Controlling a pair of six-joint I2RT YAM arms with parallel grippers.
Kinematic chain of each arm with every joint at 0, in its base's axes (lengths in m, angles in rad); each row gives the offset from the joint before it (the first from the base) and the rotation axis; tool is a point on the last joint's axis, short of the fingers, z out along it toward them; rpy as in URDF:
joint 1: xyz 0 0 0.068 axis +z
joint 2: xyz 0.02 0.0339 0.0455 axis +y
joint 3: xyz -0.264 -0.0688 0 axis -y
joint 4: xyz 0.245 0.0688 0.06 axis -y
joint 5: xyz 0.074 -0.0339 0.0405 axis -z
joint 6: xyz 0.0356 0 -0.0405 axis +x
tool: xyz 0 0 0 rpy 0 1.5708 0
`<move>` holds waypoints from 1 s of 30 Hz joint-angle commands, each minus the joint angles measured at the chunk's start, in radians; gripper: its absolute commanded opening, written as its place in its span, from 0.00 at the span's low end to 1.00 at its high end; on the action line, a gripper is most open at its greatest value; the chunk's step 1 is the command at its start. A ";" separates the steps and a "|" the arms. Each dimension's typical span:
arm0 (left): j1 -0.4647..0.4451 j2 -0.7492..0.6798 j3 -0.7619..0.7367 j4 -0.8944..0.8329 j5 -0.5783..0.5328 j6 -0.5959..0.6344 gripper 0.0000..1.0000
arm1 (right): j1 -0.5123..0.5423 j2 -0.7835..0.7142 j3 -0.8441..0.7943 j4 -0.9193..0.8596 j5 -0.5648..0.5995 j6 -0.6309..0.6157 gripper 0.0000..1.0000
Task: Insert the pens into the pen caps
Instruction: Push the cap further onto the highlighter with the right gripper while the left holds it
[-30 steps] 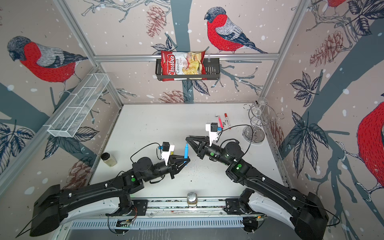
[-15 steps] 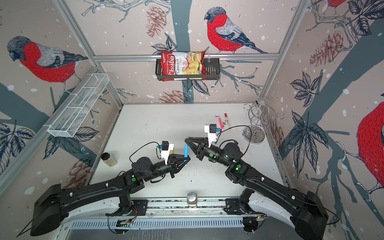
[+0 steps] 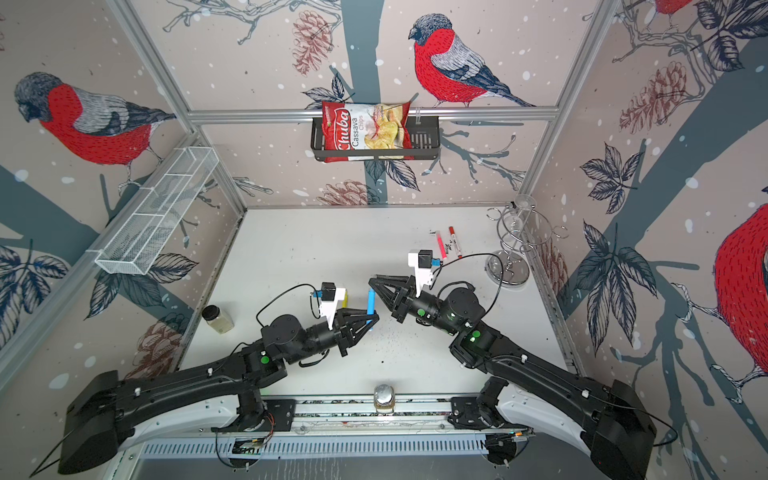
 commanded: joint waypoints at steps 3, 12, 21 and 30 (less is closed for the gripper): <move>0.003 -0.015 0.020 0.113 -0.060 0.008 0.00 | 0.018 0.003 -0.002 -0.082 0.016 -0.033 0.07; 0.004 -0.019 0.056 0.072 -0.089 0.029 0.00 | 0.042 0.009 0.014 -0.173 0.041 -0.080 0.05; 0.005 -0.036 0.069 0.059 -0.121 0.051 0.00 | 0.072 0.034 0.025 -0.239 0.086 -0.109 0.04; 0.011 -0.064 0.076 0.064 -0.134 0.052 0.00 | 0.092 0.049 0.014 -0.251 0.116 -0.115 0.02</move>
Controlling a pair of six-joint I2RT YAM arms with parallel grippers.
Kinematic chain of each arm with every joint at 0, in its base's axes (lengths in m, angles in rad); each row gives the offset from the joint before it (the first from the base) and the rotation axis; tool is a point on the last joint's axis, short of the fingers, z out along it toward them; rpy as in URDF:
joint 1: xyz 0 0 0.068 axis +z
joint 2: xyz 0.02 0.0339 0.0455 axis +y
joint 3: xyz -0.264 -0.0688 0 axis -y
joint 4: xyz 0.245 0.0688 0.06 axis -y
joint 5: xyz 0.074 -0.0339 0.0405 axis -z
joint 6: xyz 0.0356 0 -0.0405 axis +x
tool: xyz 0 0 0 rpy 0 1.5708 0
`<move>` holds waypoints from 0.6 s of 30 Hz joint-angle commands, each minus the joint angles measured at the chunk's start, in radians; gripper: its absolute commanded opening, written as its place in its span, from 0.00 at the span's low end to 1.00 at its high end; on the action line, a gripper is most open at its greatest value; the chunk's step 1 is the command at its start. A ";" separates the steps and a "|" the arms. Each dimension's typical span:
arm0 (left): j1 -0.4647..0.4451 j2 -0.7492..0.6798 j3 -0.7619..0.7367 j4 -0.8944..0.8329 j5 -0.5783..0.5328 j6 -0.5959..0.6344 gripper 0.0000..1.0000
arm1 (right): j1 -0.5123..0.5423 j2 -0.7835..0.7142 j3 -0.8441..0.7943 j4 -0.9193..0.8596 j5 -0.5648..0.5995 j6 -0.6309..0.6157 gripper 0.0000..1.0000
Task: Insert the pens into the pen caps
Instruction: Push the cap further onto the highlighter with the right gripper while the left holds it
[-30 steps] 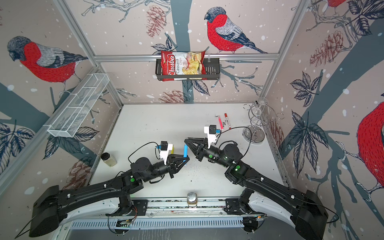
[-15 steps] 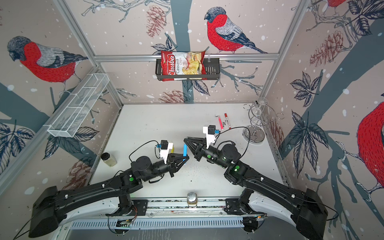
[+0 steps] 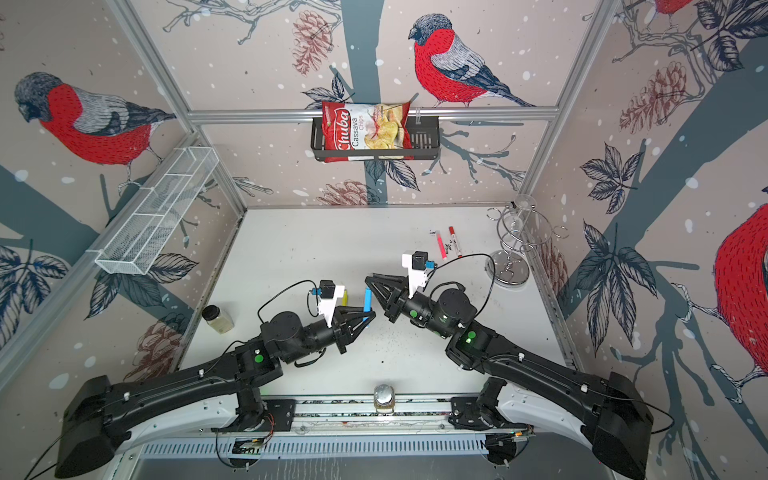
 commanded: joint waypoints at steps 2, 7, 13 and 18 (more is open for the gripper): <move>0.020 -0.028 0.017 0.252 -0.054 -0.002 0.00 | 0.017 0.016 -0.019 -0.183 -0.043 -0.021 0.01; 0.069 -0.051 0.009 0.309 0.013 -0.066 0.00 | 0.032 0.018 -0.041 -0.153 -0.058 -0.025 0.01; 0.105 -0.084 0.016 0.325 0.051 -0.088 0.00 | 0.044 0.024 -0.056 -0.129 -0.084 -0.033 0.00; 0.113 -0.084 0.018 0.353 0.095 -0.100 0.00 | 0.051 0.040 -0.055 -0.116 -0.115 -0.038 0.00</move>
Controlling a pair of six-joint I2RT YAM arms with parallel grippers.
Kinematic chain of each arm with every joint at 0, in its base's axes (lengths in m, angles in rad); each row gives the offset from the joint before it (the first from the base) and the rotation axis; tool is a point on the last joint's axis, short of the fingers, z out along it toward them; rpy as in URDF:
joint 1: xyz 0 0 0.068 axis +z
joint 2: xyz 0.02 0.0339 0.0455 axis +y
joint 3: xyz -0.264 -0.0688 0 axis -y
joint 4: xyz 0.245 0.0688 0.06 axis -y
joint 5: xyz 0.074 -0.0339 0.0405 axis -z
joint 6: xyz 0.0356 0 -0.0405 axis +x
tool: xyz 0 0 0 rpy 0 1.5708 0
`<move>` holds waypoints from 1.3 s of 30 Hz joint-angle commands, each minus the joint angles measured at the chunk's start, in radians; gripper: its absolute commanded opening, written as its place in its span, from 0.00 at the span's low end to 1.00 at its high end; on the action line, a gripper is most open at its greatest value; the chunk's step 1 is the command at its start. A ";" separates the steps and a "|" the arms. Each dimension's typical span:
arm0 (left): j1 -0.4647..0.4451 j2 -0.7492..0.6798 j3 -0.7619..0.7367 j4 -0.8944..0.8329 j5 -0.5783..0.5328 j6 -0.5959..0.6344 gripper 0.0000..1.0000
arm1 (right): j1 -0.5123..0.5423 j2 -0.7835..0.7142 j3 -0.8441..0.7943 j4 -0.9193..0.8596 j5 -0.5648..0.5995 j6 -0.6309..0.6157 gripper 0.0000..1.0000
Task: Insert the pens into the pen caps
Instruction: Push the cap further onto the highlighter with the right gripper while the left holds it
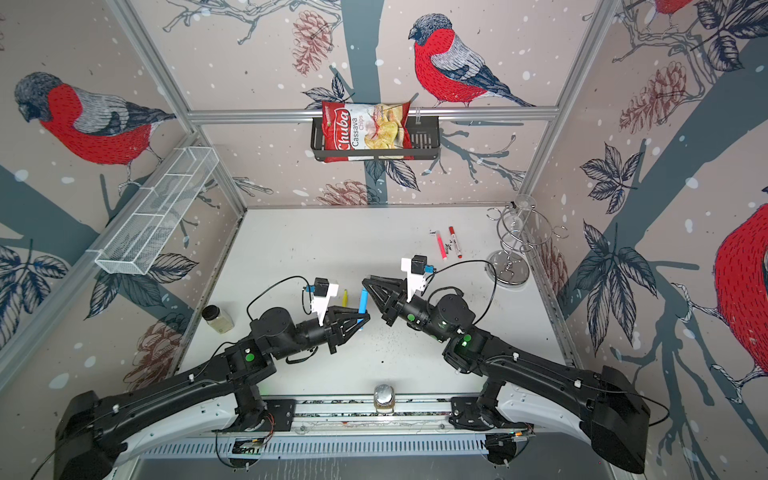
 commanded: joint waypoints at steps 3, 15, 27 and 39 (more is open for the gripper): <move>0.019 -0.022 0.026 0.417 -0.085 -0.045 0.00 | 0.015 0.024 -0.017 -0.223 -0.157 -0.038 0.00; 0.038 -0.074 0.043 0.384 -0.131 -0.020 0.00 | 0.030 0.072 -0.014 -0.201 -0.172 -0.034 0.00; 0.038 -0.074 0.027 0.350 -0.152 -0.006 0.00 | 0.036 0.070 0.015 -0.210 -0.143 -0.034 0.00; 0.038 -0.079 -0.017 0.264 -0.190 0.024 0.00 | 0.033 0.038 0.075 -0.244 -0.137 -0.043 0.11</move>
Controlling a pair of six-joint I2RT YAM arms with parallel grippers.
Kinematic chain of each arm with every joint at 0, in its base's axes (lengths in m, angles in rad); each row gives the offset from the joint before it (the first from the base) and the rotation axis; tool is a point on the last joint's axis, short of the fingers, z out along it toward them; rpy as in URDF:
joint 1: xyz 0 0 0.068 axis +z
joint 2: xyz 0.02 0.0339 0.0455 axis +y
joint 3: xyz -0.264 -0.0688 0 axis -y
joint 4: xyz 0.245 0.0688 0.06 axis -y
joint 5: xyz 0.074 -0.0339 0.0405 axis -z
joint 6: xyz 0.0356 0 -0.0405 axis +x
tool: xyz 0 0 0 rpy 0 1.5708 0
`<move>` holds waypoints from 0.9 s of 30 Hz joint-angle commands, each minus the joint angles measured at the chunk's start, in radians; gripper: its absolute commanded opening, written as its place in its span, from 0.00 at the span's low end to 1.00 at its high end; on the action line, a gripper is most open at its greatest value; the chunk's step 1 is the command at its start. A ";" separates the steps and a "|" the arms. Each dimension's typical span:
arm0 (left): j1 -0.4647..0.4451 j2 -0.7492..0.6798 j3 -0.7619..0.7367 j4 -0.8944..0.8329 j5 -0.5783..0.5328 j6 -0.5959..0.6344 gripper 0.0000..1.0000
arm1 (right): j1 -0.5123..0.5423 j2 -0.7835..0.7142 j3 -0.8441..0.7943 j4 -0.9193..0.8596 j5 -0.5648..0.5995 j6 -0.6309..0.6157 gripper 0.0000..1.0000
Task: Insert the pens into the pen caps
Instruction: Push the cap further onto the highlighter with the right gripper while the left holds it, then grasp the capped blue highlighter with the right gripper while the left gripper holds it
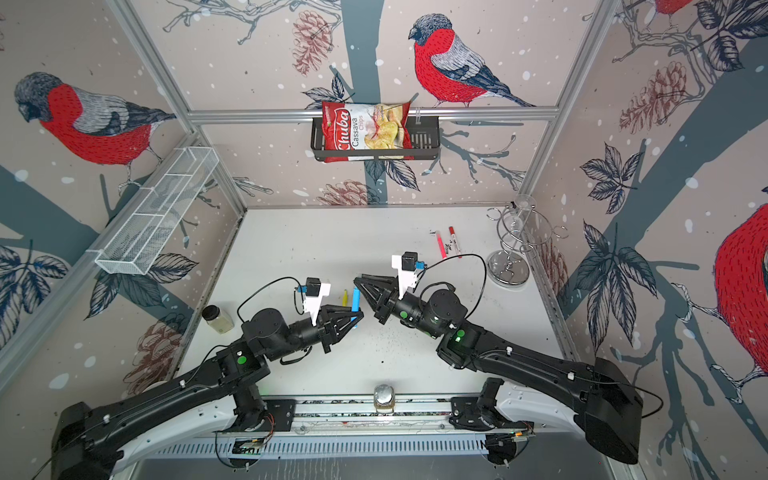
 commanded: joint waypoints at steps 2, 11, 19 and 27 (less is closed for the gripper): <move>0.015 -0.013 -0.010 0.294 -0.177 -0.007 0.00 | 0.009 -0.017 0.008 -0.213 -0.120 -0.042 0.15; 0.015 -0.038 -0.034 0.254 -0.204 0.004 0.00 | 0.008 -0.045 0.022 -0.235 -0.111 -0.048 0.46; 0.014 -0.056 -0.047 0.233 -0.226 0.013 0.00 | 0.008 -0.047 0.037 -0.266 -0.114 -0.054 0.61; 0.015 -0.022 -0.040 0.212 -0.215 0.026 0.00 | 0.008 -0.036 0.068 -0.312 -0.114 -0.064 0.65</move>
